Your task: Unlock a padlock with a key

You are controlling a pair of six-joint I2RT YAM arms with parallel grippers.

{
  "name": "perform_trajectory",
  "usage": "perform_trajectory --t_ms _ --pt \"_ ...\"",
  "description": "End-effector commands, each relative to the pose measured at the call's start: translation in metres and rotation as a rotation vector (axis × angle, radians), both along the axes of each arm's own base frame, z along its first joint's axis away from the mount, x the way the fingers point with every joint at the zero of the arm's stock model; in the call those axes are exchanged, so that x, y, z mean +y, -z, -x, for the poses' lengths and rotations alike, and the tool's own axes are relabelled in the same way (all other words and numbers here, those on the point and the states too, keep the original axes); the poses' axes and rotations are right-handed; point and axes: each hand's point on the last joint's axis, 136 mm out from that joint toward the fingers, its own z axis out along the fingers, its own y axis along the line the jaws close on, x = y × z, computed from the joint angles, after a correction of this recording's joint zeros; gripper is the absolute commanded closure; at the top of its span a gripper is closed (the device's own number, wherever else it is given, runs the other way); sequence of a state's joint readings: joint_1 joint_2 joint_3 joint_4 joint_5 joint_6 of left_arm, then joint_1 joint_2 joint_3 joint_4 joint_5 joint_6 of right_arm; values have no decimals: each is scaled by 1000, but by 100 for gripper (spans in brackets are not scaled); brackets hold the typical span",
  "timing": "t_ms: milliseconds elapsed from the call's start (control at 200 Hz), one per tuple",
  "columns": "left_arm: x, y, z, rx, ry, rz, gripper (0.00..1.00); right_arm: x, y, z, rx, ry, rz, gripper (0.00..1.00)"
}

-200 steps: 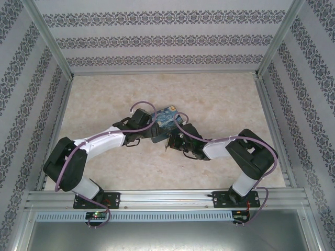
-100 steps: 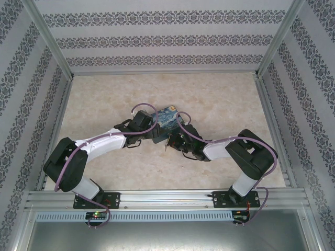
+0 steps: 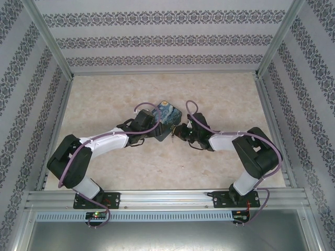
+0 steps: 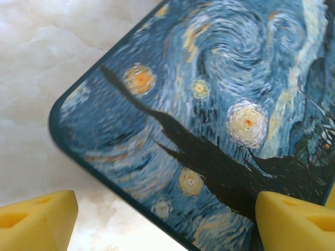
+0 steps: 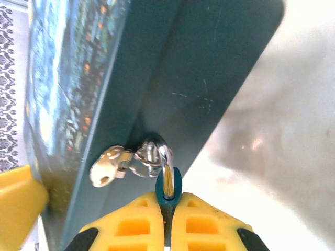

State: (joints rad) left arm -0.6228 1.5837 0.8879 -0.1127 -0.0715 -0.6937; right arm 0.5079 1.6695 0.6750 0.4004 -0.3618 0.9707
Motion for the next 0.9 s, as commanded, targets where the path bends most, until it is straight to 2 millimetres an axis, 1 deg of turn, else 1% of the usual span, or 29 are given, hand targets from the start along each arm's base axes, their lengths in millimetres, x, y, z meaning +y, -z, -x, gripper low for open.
perform_trajectory --t_ms 0,140,400,545,739,899 --pt "27 58 47 226 34 -170 14 -4 -7 -16 -12 -39 -8 100" --pt "26 60 47 232 37 -167 14 -11 0 -19 7 -44 8 100" --pt "25 60 47 239 43 -167 15 -29 18 -15 40 -35 58 100" --pt "24 62 48 244 47 -165 16 -32 22 -17 47 -30 63 100" --pt "21 65 49 254 57 -155 19 -22 11 -28 35 -37 11 100" --pt "20 67 50 263 66 -153 20 -23 0 -41 15 -33 18 100"
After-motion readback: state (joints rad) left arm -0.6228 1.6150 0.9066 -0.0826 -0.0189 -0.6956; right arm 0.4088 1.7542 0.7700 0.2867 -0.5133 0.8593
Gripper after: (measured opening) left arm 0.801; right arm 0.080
